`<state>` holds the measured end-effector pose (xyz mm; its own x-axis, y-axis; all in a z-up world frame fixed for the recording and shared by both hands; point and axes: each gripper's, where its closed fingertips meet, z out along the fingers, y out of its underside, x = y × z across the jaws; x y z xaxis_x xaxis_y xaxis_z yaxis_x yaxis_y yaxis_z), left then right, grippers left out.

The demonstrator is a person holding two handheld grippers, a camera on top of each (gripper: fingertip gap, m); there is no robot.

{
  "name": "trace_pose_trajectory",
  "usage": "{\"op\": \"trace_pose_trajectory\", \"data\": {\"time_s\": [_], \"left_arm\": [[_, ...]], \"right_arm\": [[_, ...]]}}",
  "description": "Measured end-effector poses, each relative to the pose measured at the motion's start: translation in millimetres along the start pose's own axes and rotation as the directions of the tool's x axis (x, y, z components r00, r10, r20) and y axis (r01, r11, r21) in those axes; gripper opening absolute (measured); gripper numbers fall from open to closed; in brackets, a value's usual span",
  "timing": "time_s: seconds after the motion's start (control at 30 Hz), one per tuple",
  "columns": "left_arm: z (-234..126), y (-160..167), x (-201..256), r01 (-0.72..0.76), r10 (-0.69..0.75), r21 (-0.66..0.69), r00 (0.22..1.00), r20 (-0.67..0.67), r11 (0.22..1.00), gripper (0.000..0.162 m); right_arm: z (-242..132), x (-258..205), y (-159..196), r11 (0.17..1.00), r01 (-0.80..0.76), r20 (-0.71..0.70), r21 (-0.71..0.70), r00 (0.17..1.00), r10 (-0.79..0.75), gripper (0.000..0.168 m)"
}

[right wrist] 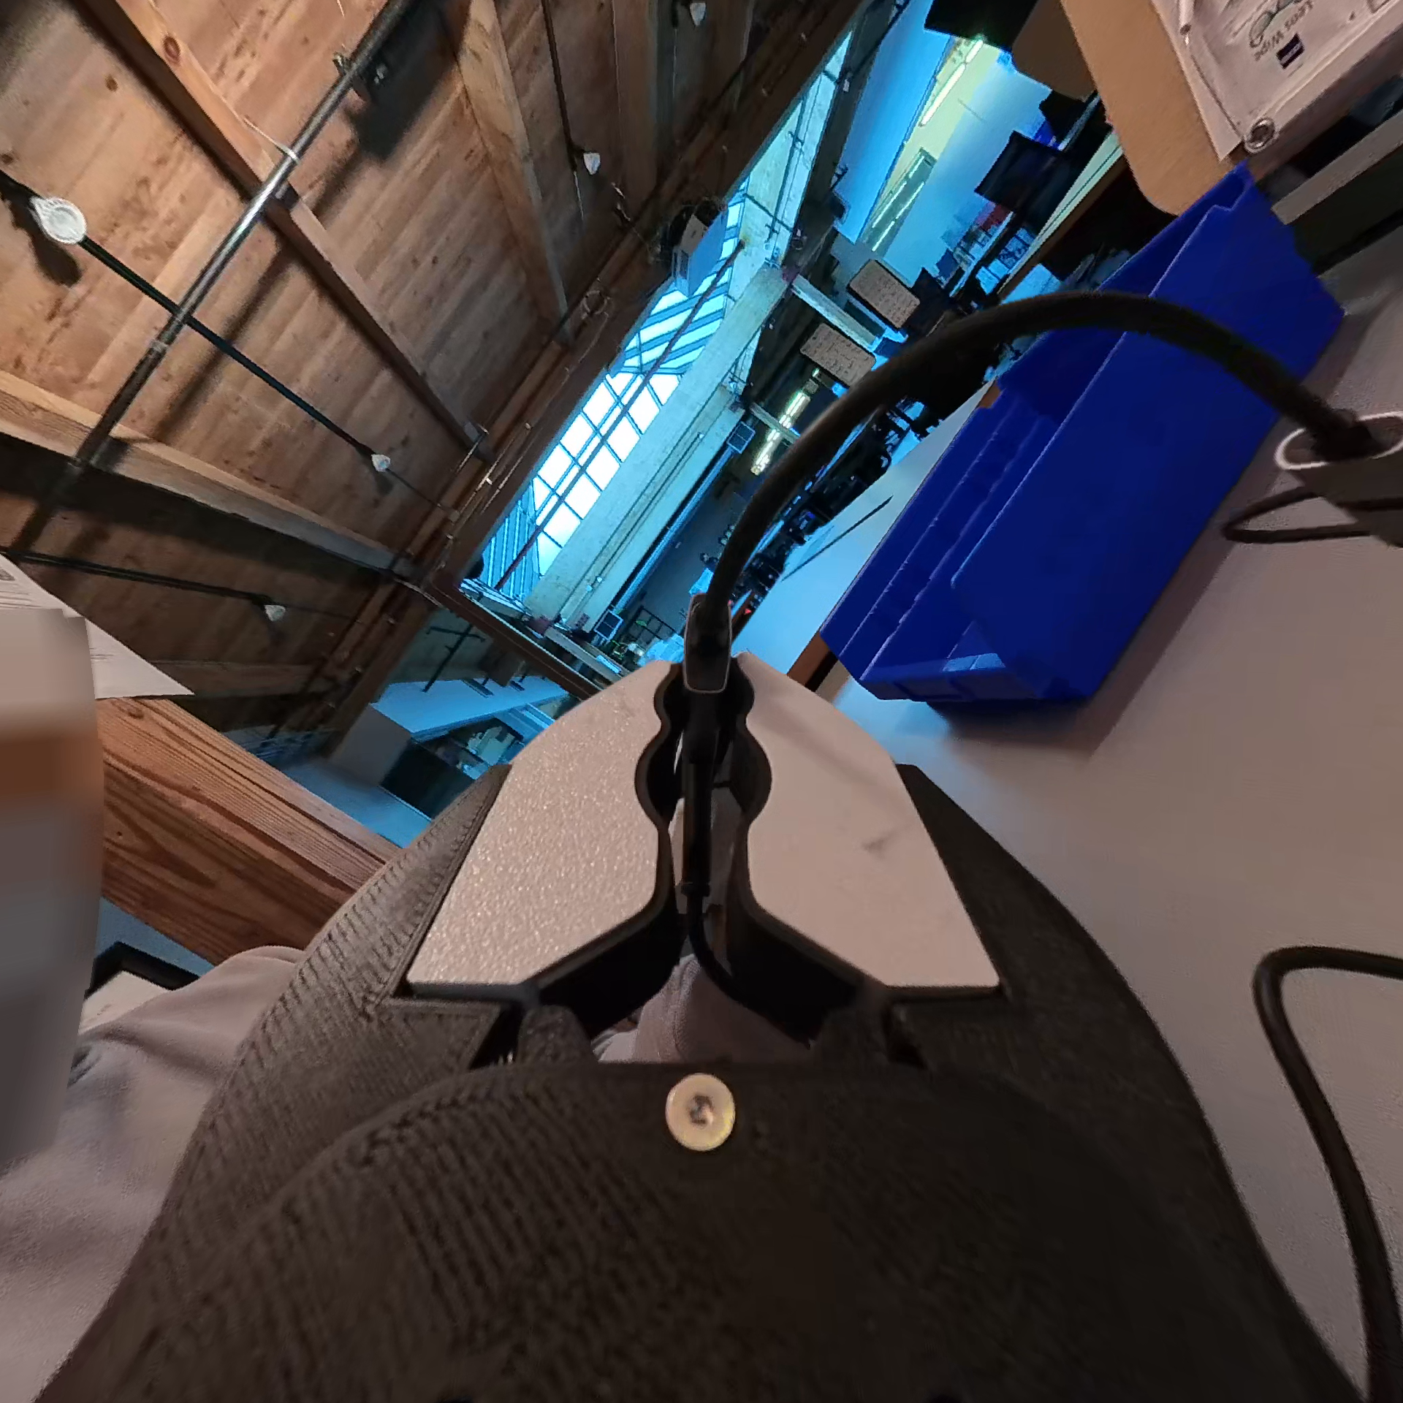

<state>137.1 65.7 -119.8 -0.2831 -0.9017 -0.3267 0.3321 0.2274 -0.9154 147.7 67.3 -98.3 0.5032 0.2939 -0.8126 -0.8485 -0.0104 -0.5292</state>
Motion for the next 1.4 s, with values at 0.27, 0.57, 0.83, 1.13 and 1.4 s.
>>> {"op": "trace_pose_trajectory", "data": {"time_s": [0.27, 0.57, 0.83, 1.13, 1.4], "left_arm": [[2, 10, 3, 0.049, -0.051, -0.069, 0.999, -0.016, 0.996, 0.026], [6, 22, -11, 0.204, -0.192, -0.127, 0.976, 0.103, 0.971, 0.025], [-5, 34, -37, 0.250, -0.222, -0.132, 0.955, 0.198, 0.959, 0.025], [-1, 33, -29, 0.231, -0.207, -0.134, 0.963, 0.171, 0.964, 0.025], [-3, 37, -31, 0.232, -0.207, -0.125, 0.961, 0.185, 0.965, 0.025]], "right_arm": [[-2, 6, -2, 1.000, -0.007, -0.022, 0.007, 1.000, 0.007, 0.009], [-5, 19, -5, 0.973, 0.217, -0.178, -0.075, 0.957, -0.227, 0.041], [-6, 38, 13, 0.626, 0.700, -0.309, -0.345, 0.545, -0.779, 0.036], [3, 41, 16, 0.477, 0.804, -0.310, -0.356, 0.379, -0.872, 0.012], [6, 50, 21, 0.461, 0.795, -0.340, -0.394, 0.340, -0.877, 0.012]]}}
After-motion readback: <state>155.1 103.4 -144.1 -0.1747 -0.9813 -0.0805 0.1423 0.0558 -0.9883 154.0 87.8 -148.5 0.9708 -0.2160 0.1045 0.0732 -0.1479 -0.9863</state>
